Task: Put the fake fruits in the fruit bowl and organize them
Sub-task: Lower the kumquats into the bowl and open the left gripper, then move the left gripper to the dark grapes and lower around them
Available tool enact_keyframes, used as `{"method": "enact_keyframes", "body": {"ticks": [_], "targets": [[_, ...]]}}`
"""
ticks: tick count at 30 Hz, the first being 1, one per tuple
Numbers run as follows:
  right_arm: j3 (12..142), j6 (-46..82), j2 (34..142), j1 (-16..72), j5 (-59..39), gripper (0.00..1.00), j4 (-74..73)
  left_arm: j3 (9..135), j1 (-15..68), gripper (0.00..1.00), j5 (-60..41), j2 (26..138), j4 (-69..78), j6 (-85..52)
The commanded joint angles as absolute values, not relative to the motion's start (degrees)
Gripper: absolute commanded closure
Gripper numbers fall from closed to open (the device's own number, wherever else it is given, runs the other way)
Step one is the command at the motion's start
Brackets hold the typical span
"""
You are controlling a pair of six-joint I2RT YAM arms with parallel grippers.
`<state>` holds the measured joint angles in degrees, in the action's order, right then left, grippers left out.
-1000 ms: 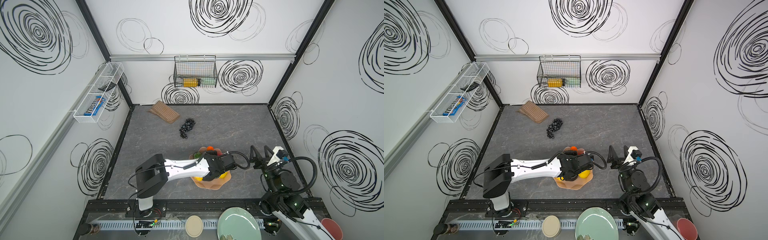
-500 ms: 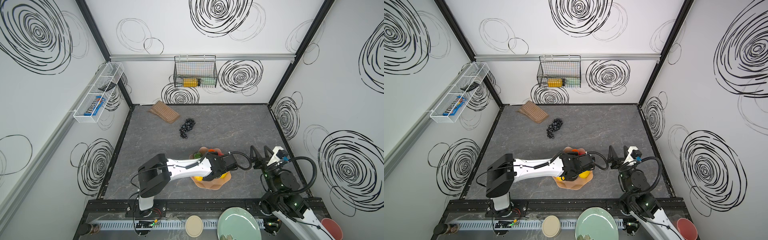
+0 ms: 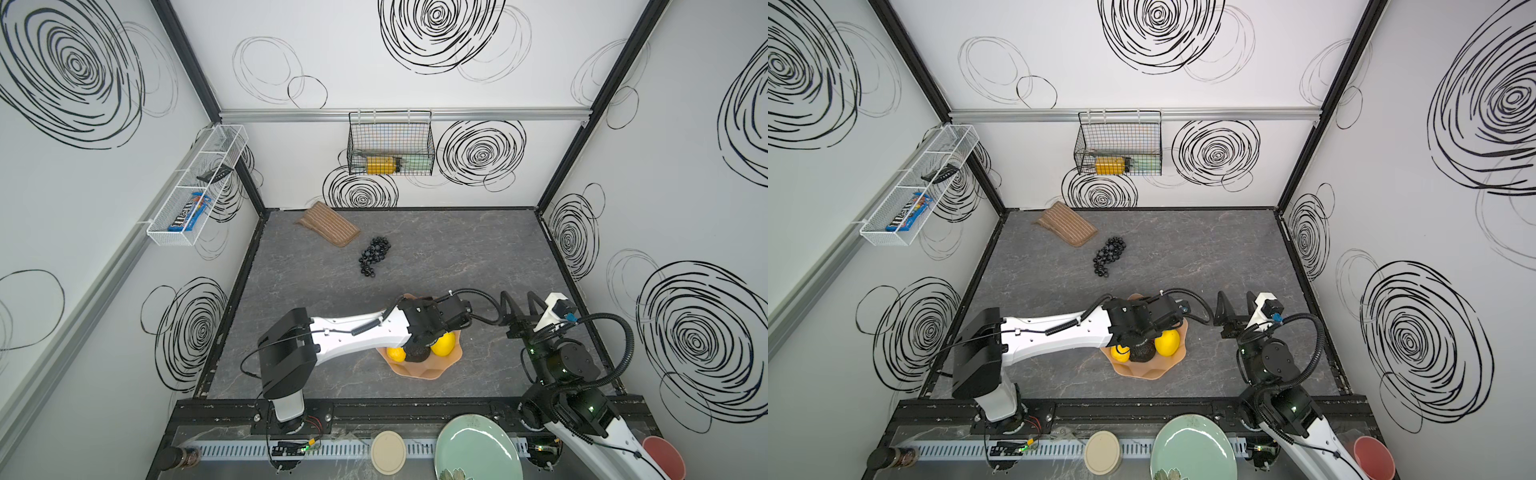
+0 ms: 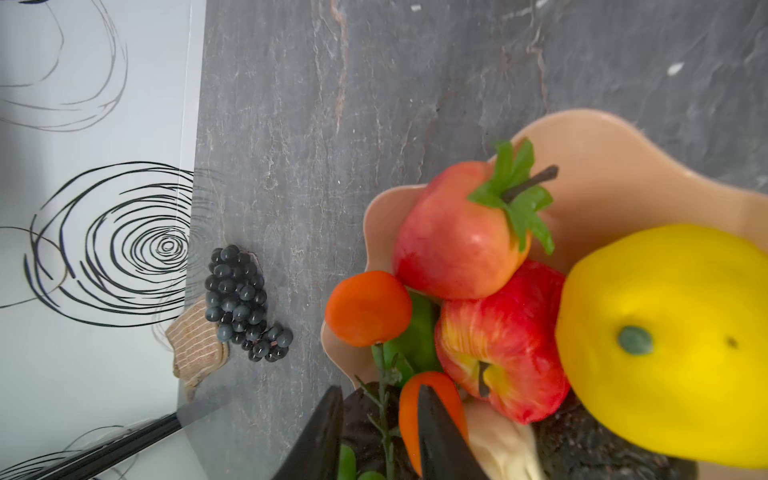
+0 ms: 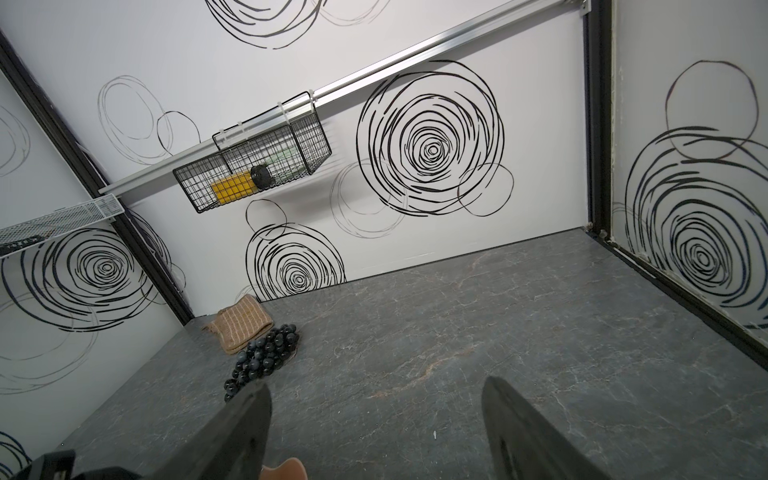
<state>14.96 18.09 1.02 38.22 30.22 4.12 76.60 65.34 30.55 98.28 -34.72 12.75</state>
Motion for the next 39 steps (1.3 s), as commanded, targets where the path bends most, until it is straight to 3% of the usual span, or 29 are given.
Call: {"method": "enact_keyframes", "body": {"ticks": [1,8,15,23,39], "targets": [[15.2,18.8,0.4,38.0,30.1,0.16,3.9,74.4,62.5,0.63,22.2,91.6,-29.8,8.2],[16.2,23.0,2.3,37.9,29.6,0.11,5.0,65.7,52.8,0.53,14.8,79.4,-22.2,0.3],[18.4,23.7,9.5,37.9,24.4,0.10,4.0,60.1,36.7,0.41,10.4,74.9,-18.0,-12.7],[21.2,23.0,15.9,37.8,16.1,0.08,4.1,59.4,26.0,0.34,10.0,81.4,-13.1,-18.3],[20.5,21.1,19.2,37.2,13.4,0.08,2.0,85.6,30.0,0.12,24.7,112.1,-19.4,-7.5]]}}
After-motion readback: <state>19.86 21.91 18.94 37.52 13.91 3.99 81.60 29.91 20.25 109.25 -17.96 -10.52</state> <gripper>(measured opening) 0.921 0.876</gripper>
